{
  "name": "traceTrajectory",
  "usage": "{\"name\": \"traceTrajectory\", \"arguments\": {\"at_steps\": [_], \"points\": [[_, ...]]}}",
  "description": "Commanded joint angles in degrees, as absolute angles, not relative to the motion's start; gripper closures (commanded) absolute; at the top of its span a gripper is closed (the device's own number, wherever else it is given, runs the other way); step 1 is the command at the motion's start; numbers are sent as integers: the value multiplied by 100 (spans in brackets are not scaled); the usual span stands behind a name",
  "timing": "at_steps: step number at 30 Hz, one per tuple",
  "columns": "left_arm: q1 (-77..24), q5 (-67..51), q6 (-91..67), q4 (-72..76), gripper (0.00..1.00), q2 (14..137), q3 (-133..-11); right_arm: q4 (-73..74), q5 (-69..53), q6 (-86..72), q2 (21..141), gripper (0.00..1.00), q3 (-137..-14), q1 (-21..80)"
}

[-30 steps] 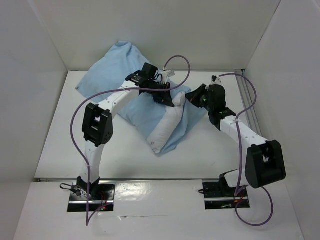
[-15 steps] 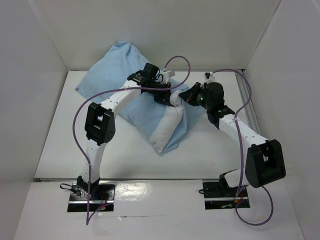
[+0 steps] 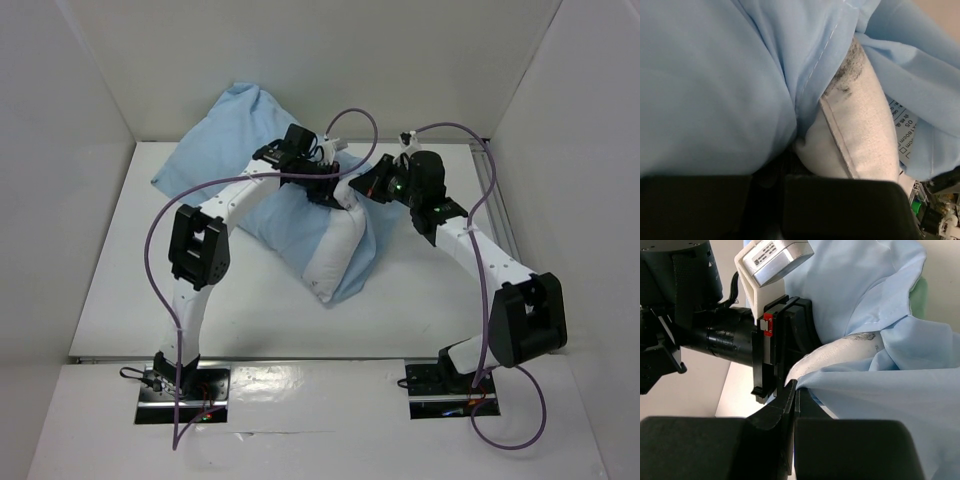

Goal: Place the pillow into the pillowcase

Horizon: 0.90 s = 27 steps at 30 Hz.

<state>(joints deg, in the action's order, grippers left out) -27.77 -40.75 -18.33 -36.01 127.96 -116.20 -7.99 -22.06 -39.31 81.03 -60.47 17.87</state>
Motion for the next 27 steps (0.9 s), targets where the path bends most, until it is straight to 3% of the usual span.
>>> {"name": "traceTrajectory", "arguments": {"at_steps": [1, 9, 10, 16, 17, 21, 24, 26, 27], "points": [[-2953, -3050, -1635, -4176, 100, 13624, -11004, -4018, -3595, -4483, 7409, 100, -7313, 2171], [-2953, -3313, -1521, -4394, 97, 12834, -10951, -2279, -3059, -3850, 7102, 100, -6820, 2109], [-2953, -3313, -1521, -4464, 88, 12710, -10951, -2172, -3059, -3850, 7102, 100, -6751, 2014], [-2953, -3683, -1459, -4526, 62, 11647, -10504, -1223, -3006, -3446, 6698, 100, -6609, 1486], [-2953, -3822, -1407, -4526, 52, 11402, -10503, -1082, -3006, -3306, 6636, 100, -6609, 1285], [-2953, -3981, -1354, -4764, 32, 11023, -10556, -458, -3172, -3121, 6391, 100, -6557, 758], [-2953, -4227, -1354, -4816, 31, 10899, -10669, -404, -3418, -3120, 6328, 100, -6504, 545], [-2953, -4298, -1354, -4816, 54, 10837, -10740, -352, -3419, -3120, 6267, 100, -6451, 493], [-2953, -4376, -1354, -4816, 76, 10837, -10888, -352, -3419, -3120, 6267, 100, -6451, 492]]}}
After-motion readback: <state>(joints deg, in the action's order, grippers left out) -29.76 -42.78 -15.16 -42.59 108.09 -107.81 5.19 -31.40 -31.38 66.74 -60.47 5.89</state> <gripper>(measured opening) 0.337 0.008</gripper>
